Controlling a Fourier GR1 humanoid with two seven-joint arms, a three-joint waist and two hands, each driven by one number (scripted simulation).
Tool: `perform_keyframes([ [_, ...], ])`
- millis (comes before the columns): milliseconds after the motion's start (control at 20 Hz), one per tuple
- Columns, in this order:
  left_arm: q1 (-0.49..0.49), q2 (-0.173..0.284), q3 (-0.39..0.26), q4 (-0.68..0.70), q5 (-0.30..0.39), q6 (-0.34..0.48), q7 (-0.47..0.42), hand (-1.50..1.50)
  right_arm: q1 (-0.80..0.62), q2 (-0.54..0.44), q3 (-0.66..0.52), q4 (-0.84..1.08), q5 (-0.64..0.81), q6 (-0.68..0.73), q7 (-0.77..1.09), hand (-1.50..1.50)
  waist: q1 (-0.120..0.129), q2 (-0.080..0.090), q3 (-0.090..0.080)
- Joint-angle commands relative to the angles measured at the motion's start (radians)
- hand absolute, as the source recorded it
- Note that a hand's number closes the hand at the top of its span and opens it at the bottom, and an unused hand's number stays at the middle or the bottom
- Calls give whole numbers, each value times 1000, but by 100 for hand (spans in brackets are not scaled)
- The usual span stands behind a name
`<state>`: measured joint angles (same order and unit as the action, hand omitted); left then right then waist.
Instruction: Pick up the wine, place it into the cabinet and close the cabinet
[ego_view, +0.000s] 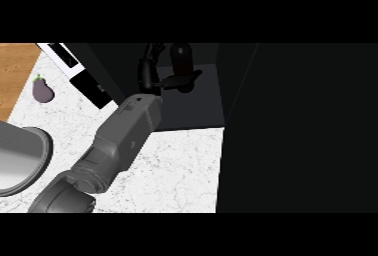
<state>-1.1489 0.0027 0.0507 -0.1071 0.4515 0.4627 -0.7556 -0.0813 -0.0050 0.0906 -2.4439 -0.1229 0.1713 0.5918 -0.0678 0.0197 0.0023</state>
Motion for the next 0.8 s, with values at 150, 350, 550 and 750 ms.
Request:
perform_keyframes([
  [150, 58, 8, -24, 36, -42, 12, -42, -150, 2, 5, 45, -45, 4, -52, 25, -150, 2, 5, -4],
  [350, 35, 23, -6, 36, -33, 60, -22, -150, 12, -2, 29, -67, -23, -10, 32, -150, -11, 7, -4],
  [550, 81, 69, 19, 6, -14, -35, -73, -150, -15, -4, 12, -19, -2, -12, 8, -150, -3, 11, -4],
  [750, 58, 47, 26, 15, -15, -33, -44, -150, -34, -24, -28, -29, -51, -5, 28, -150, 0, 7, -4],
])
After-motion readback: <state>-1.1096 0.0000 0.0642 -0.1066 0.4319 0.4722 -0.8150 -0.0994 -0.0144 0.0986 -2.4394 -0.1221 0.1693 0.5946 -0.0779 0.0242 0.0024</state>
